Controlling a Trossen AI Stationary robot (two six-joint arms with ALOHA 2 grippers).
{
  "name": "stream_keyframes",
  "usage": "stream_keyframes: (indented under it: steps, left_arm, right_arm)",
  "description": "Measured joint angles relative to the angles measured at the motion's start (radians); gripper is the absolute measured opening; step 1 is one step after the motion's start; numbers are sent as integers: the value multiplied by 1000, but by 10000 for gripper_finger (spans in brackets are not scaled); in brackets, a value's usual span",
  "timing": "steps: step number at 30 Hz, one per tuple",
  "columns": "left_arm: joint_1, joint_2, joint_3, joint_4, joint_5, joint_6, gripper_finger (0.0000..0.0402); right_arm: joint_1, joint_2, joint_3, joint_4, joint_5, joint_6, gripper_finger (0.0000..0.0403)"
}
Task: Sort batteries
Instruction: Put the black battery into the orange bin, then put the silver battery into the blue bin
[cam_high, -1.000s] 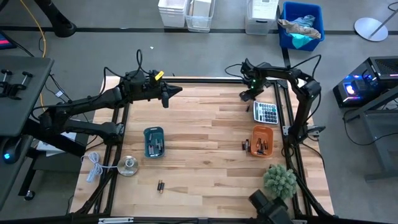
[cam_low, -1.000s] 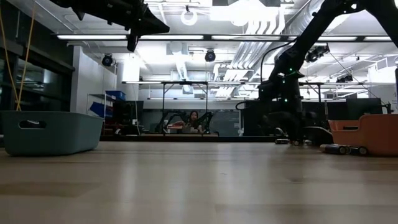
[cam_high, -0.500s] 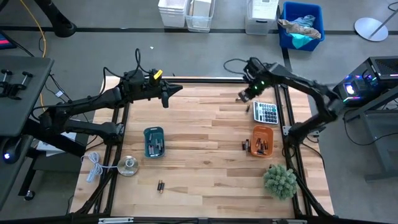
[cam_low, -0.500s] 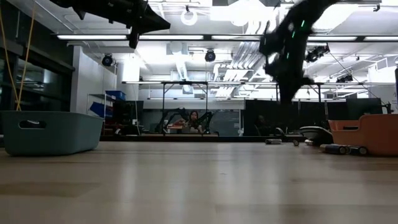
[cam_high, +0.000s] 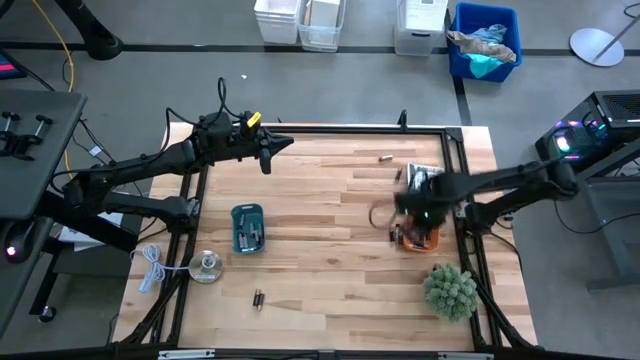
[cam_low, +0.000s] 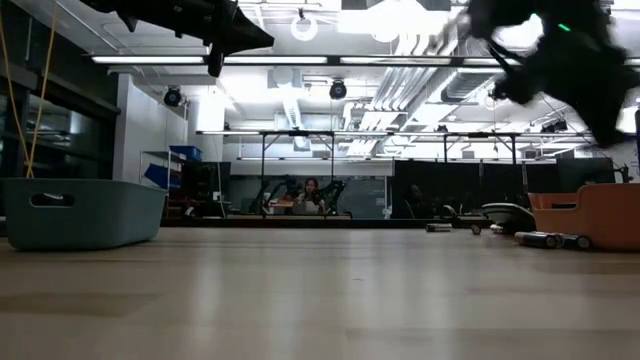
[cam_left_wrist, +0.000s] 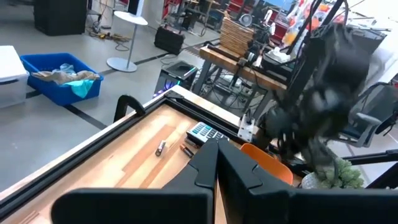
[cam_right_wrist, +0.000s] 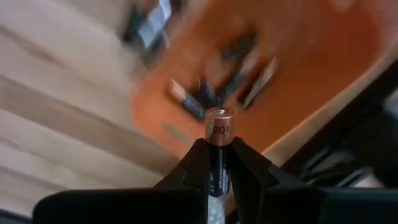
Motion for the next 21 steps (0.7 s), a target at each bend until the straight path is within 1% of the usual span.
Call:
stream_keyframes:
  steps: [2, 3, 6, 8, 9, 11, 14, 16, 19, 21]
  left_arm:
    - [0, 0, 0, -1, 0, 3, 0]
    - [0, 0, 0, 0, 0, 10, 0]
    - [0, 0, 0, 0, 0, 16, 0]
    - [0, 0, 0, -1, 0, 16, 0]
    - [0, 0, 0, 0, 0, 16, 0]
    - [0, 0, 0, -1, 0, 14, 0]
    - [0, 0, 0, -1, 1, 10, 0]
    - [0, 0, 0, -1, 1, 9, 0]
    - [0, 0, 0, -1, 1, 9, 0]
    - [0, 0, 0, -1, 1, 9, 0]
  right_arm:
    - [47, -10, -95, 74, -52, 80, 33]
    - [56, -12, -131, 118, -59, 123, 33]
    - [65, -14, -187, 263, -46, 217, 33]
    - [65, -14, -204, 283, 5, 249, 39]
    - [62, -14, -206, 279, 26, 260, 51]
    - [50, -14, -206, 271, 44, 262, 89]
    - [42, -15, -197, 248, 41, 232, 154]
    - [37, -15, -175, 236, 25, 189, 190]
    - [13, -15, -114, 181, -7, 145, 223]
    - [-11, -15, -49, 169, 22, 142, 230]
